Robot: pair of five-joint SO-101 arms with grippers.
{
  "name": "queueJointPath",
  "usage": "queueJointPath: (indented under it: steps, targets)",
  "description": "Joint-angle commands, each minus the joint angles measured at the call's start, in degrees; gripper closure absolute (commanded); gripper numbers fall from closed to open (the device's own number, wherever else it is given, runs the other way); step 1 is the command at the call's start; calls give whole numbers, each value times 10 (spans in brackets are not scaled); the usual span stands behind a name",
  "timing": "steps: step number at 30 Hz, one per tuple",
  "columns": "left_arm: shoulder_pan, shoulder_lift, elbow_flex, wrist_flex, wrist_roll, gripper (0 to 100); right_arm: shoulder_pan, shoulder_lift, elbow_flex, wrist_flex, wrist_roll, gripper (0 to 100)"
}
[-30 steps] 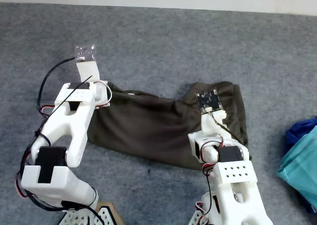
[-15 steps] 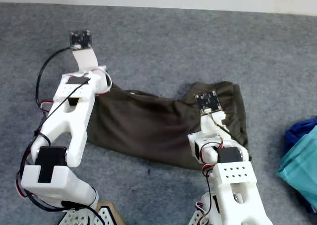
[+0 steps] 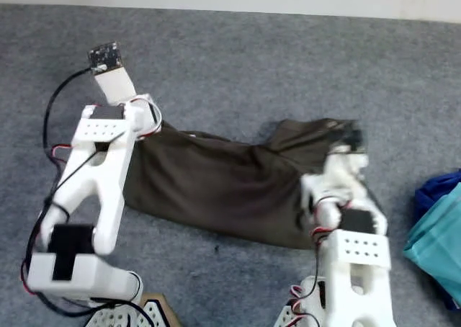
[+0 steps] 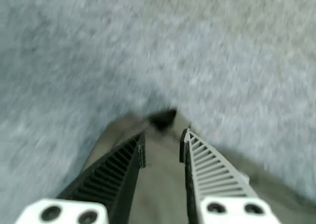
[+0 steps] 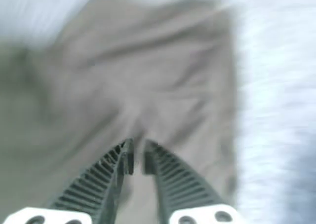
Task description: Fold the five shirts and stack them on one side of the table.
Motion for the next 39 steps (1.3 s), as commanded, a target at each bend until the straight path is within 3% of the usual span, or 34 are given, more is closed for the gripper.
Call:
queueJointPath:
  steps: [1, 6, 13, 18, 29, 34, 39]
  targets:
    - [16, -64, 32, 61, 3, 860, 15, -7, -49, 8, -12, 862]
    - [40, -110, 105, 59, 2, 859, 9, 50, -138, 15, -12, 862]
    - [49, -113, 170, -59, 2, 859, 38, 332, -417, 98, -11, 862]
    - [49, -113, 174, -72, 2, 859, 44, 501, -545, 101, 23, 862]
    - [49, -112, 174, -72, 2, 859, 41, 692, -640, 83, 25, 861]
    - [50, -105, 173, -73, -52, 859, 43, 738, -669, 51, 25, 861]
    - [50, -98, 171, -73, -54, 859, 42, 781, -715, 46, 25, 864]
